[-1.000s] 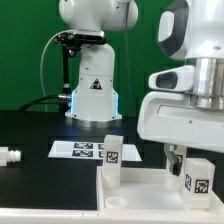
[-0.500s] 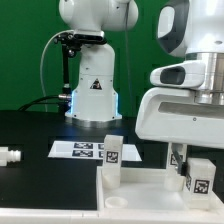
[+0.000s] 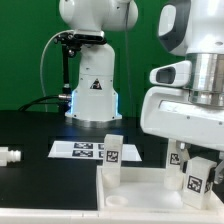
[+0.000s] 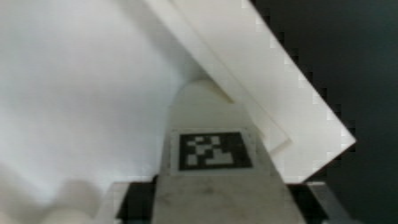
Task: Assemble square table
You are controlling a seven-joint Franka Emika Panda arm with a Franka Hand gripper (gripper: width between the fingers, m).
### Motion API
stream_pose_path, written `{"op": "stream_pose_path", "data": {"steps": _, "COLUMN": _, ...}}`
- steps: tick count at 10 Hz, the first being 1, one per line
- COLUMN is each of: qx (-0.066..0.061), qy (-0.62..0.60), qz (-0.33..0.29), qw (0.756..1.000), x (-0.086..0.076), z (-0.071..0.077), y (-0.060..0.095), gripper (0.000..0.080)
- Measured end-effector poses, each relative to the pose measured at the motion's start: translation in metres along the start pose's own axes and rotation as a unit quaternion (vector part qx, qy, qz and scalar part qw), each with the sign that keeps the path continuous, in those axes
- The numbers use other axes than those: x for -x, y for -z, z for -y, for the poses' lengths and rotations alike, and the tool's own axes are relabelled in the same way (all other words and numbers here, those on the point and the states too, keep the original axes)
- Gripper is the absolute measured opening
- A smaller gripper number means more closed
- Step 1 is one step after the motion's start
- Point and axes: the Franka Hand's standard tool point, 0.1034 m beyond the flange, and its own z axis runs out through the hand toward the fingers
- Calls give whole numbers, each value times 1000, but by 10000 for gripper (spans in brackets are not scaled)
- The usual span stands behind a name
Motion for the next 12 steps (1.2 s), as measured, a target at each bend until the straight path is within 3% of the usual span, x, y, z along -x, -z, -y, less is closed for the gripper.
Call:
{"op": "stream_pose_path", "data": {"steps": 2, "qx": -11, "qy": -141, "qz": 20, "qw": 990, "x": -3, "z": 0, "y": -2, "gripper": 284}}
{"op": "stream_pose_path", "data": {"steps": 4, "qx": -44, "qy": -304, "qz": 43, "qw": 951, "x": -4, "z": -2, "y": -3, "gripper": 284}}
{"op": "stream_pose_path", "data": {"steps": 6, "qx": -47, "qy": -345, "qz": 49, "qw": 936, "x": -4, "z": -2, "y": -2, "gripper": 284}}
{"op": "stream_pose_path", "data": {"steps": 7, "qx": -48, "qy": -332, "qz": 48, "qw": 941, "x": -4, "z": -2, "y": -2, "gripper": 284}}
{"op": "stream_pose_path", "data": {"steps": 8, "qx": -49, "qy": -287, "qz": 43, "qw": 956, "x": -4, "z": -2, "y": -2, "gripper": 377}}
{"op": "stream_pose_path", "data": {"steps": 9, "qx": -54, "qy": -217, "qz": 38, "qw": 974, "x": -3, "z": 0, "y": -1, "gripper": 377}}
{"op": "stream_pose_path", "data": {"steps": 10, "qx": -62, "qy": -135, "qz": 32, "qw": 988, "x": 0, "z": 1, "y": 1, "gripper": 570}}
{"op": "stream_pose_path", "data": {"steps": 11, "qx": -68, "qy": -47, "qz": 26, "qw": 996, "x": 1, "z": 0, "y": 3, "gripper": 632}}
{"op": "stream_pose_path", "data": {"steps": 12, "qx": -70, "qy": 5, "qz": 23, "qw": 997, "x": 1, "z": -4, "y": 3, "gripper": 632}}
